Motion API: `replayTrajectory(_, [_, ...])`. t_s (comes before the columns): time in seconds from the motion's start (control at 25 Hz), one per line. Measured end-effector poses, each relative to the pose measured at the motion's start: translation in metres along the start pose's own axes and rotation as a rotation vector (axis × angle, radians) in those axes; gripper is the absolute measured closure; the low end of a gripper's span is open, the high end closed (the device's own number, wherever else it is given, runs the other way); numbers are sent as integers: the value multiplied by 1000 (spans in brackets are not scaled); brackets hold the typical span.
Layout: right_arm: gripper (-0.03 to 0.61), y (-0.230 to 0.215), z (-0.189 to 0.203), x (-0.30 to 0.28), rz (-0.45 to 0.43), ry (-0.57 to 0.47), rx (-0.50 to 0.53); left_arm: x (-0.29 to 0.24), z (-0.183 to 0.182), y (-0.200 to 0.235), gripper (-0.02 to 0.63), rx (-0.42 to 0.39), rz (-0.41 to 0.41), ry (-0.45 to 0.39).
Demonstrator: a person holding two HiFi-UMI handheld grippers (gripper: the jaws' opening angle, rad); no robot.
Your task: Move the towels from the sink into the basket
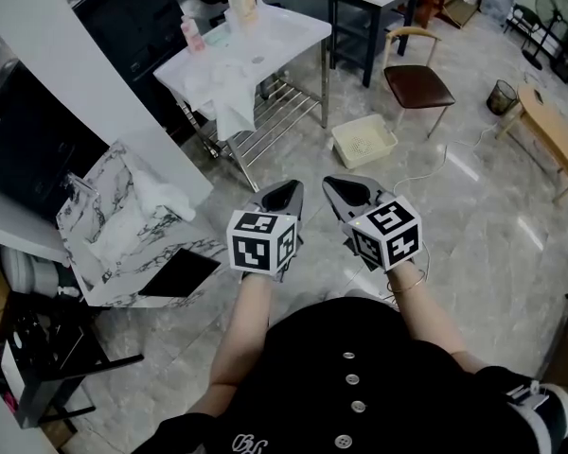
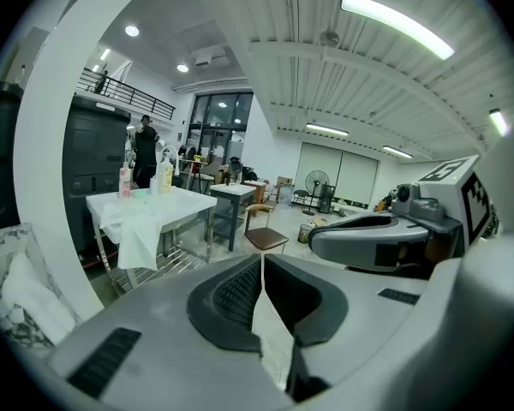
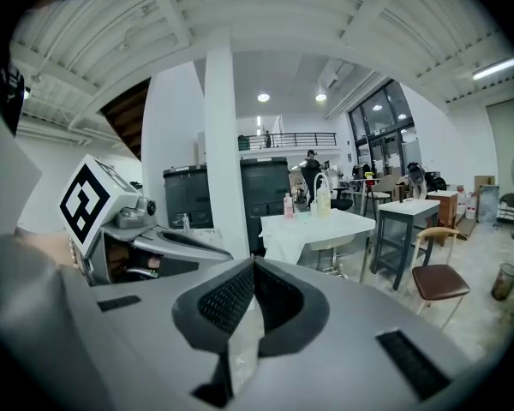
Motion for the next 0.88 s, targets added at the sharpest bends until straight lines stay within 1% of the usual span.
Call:
replayTrajectory(0.16, [577,-5,2,1,-19,-10,-34,-3,-2,-5,591,-17,34,-22])
replayTrajectory(0.2, [577,-7,4,1,-17,-9,-36,-4,-2,-5,591,-28,25,-17])
replayTrajectory(0.32, [573,-16,9,0,7,0,-35,-8,1,-2,591,-45,-35,2])
replayTrajectory(0.4, [441,-19,15,-1,8,16,-38,-11,4,-4,588,-26,-44,2])
replayTrajectory(0.48, [418,-24,19,-1,6,17,-50,-14,6,-7,584,-13,-51,-6])
replayTrajectory(0.52, [391,-27,19,-1,6,12,-54,-16,5,-8,568,-13,-57,-10])
replayTrajectory(0.6, [326,-31,19,-1,-9,4,-57,-19,5,-10,444,-7,-71,-19])
replayTrajectory(0.68, [302,-33,20,-1,-41,0,-55,-19,6,-11,394,3,-93,-26])
replayTrajectory(0.8, [266,-37,23,0,-70,-11,-50,-17,9,-13,374,2,-119,-21])
replayTrajectory(0.88, [266,-39,25,1,-71,-16,-64,-15,11,-14,373,1,-125,-20])
Point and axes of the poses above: the fingertips, and each gripper's own axes: x backward along the fingers, y to its left, z out of its underside, the point moved 7 cm from there along x, backward along the fingers, and after that the axes turned 10 degrees about z, right-handed, at the moved point
